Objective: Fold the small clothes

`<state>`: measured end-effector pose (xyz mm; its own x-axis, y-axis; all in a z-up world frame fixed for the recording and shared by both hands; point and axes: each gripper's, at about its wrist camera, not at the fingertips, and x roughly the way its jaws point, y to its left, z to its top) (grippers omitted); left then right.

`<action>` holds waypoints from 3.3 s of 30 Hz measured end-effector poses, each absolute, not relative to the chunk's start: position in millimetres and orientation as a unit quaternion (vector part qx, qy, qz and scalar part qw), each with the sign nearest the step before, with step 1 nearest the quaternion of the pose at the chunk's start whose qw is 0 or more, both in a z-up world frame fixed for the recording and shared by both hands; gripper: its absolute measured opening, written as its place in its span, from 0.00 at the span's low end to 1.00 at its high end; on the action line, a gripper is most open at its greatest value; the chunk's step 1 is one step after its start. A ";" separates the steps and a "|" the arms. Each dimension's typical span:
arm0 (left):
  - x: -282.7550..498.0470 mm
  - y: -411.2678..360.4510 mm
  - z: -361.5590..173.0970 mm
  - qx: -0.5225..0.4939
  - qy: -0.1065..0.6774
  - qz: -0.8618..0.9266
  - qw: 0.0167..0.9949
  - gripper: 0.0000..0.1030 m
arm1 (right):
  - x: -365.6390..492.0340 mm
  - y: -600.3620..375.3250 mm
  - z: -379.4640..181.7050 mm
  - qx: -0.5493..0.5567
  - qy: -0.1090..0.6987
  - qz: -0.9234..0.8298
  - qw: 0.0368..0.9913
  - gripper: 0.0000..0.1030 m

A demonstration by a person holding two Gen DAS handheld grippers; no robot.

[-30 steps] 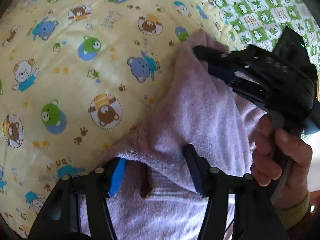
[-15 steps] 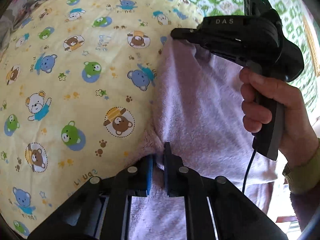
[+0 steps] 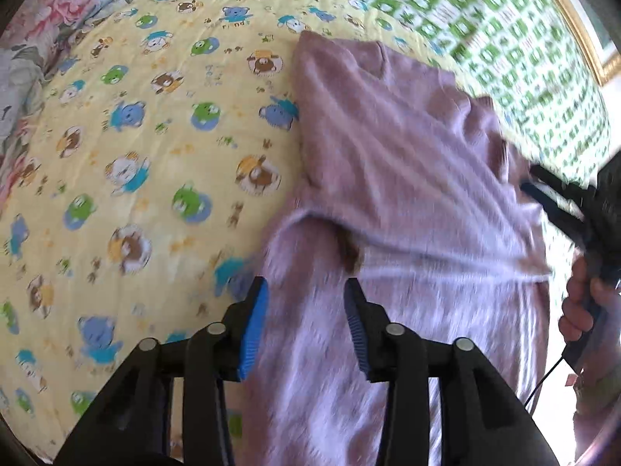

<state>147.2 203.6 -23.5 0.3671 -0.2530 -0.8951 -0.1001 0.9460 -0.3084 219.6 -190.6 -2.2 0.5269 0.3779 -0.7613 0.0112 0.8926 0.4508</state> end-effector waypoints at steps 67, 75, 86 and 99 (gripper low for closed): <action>-23.1 158.9 60.0 -0.158 0.505 -0.210 0.822 0.04 | -74.8 -279.3 57.7 0.381 0.366 0.121 0.840 0.06; 55.4 177.2 91.1 -0.170 0.461 -0.192 0.849 0.04 | 10.1 -304.3 82.4 0.377 0.320 0.128 0.860 0.06; 173.7 178.6 82.2 -0.203 0.445 -0.145 0.860 0.04 | 130.5 -343.9 50.9 0.403 0.322 0.081 0.853 0.06; 272.8 184.2 43.2 -0.218 0.461 -0.096 0.855 0.03 | 220.7 -369.7 9.9 0.412 0.347 0.053 0.841 0.06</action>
